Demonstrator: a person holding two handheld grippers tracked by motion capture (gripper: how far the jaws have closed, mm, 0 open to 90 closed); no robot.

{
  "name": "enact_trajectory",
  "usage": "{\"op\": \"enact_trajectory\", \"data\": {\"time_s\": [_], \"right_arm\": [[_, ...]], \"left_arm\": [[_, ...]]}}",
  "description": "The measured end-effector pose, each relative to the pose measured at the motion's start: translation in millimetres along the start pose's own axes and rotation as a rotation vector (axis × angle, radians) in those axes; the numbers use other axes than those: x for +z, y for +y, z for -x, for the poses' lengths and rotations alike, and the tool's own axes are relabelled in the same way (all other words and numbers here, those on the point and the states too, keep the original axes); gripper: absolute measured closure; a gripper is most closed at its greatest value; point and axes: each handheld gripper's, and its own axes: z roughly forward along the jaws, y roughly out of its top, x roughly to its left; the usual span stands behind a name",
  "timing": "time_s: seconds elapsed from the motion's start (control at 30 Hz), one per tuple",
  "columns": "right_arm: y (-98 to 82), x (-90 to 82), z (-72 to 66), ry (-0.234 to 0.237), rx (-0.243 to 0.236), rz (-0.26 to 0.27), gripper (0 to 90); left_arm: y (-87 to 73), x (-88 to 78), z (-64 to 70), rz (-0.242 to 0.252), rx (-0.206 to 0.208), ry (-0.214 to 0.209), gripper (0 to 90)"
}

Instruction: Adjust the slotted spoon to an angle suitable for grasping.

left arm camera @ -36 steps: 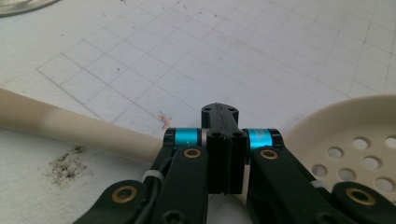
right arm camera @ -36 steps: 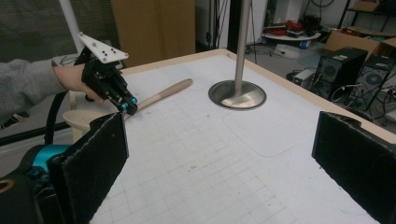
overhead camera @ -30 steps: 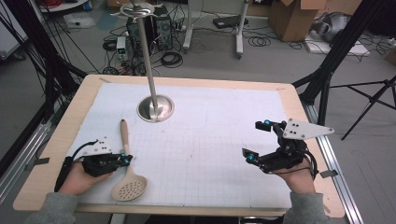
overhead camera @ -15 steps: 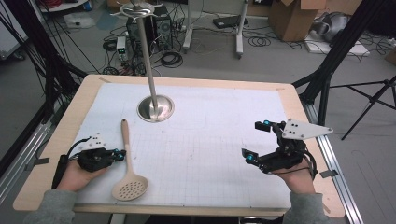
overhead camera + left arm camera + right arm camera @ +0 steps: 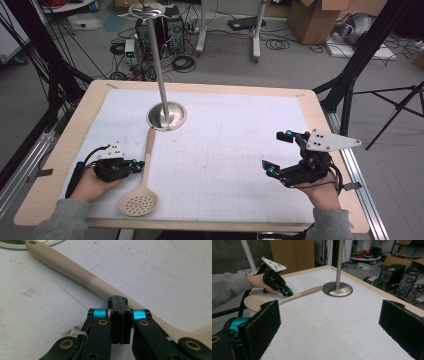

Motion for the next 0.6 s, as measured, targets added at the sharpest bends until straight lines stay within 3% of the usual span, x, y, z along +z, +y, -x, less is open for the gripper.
{"op": "enact_trajectory", "data": {"time_s": [0.2,0.33,0.47,0.6], "right_arm": [[0.0,1.1,-0.4,0.003,-0.003,-0.003,2.5],[-0.7,2.3,-0.7,0.005,0.004,-0.013,2.5],[-0.8,1.5,0.1,0.004,0.002,-0.009,2.5],[-1.2,0.8,1.0,0.000,0.002,-0.008,2.5]], "left_arm": [[2.4,3.3,2.5,-0.002,0.016,-0.021,89.7],[3.9,4.2,4.1,-0.006,0.030,-0.013,89.6],[6.7,0.6,4.5,0.015,0.026,0.004,89.6],[12.7,-1.1,11.7,0.054,0.027,-0.024,89.6]]}}
